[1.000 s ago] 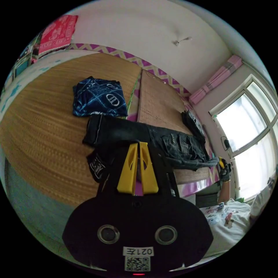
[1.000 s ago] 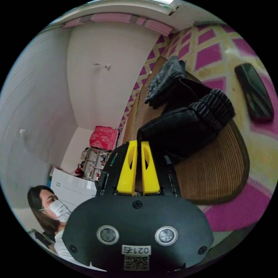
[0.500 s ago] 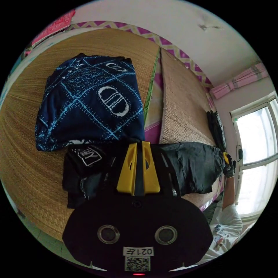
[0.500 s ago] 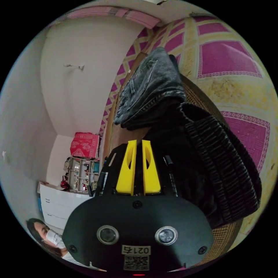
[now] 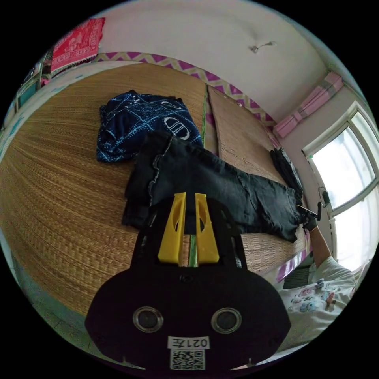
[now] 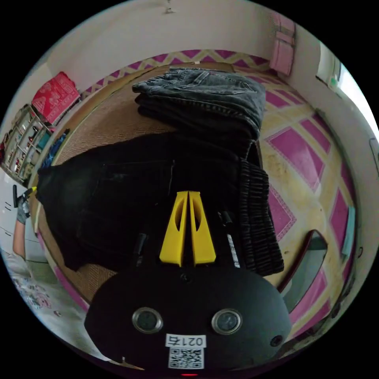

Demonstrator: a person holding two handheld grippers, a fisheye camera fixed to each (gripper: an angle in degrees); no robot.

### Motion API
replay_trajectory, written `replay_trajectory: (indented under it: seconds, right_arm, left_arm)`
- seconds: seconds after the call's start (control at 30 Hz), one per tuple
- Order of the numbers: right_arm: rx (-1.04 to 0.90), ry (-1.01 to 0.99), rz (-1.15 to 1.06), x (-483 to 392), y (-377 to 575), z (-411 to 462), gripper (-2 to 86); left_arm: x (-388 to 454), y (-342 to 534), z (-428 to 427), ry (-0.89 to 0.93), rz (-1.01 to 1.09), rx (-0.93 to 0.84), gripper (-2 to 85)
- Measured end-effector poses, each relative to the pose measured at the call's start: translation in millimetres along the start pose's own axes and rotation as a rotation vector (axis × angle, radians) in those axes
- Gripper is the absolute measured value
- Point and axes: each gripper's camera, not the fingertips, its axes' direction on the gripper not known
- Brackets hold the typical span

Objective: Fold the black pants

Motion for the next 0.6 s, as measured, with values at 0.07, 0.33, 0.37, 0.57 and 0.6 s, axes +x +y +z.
replay_trajectory:
  seconds: [0.07, 0.33, 0.37, 0.57, 0.6]
  right_arm:
    - [-0.002, 0.062, -0.015, -23.3, -2.4, -5.3, -1.0]
    - [0.211, -0.292, -0.538, -262.9, 37.0, -88.0, 1.7]
    - [0.207, -0.307, -0.577, -283.7, 41.8, -88.8, 2.6]
    - [0.149, -0.200, -0.938, -443.4, 88.9, -68.0, 8.5]
    - [0.134, -0.183, -0.980, -461.5, 95.5, -63.4, 8.6]
  left_arm:
    - [5.5, 5.7, 1.7, 0.023, 0.072, 0.017, 3.2]
    - [24.8, 10.0, 9.5, -0.046, 0.220, 0.004, 4.5]
    - [20.1, 9.8, 4.7, -0.067, 0.195, 0.027, 5.0]
    - [-40.7, 18.8, -27.8, 0.036, -0.032, 0.105, 6.1]
    - [-47.3, 20.5, -31.2, 0.034, -0.049, 0.107, 6.2]
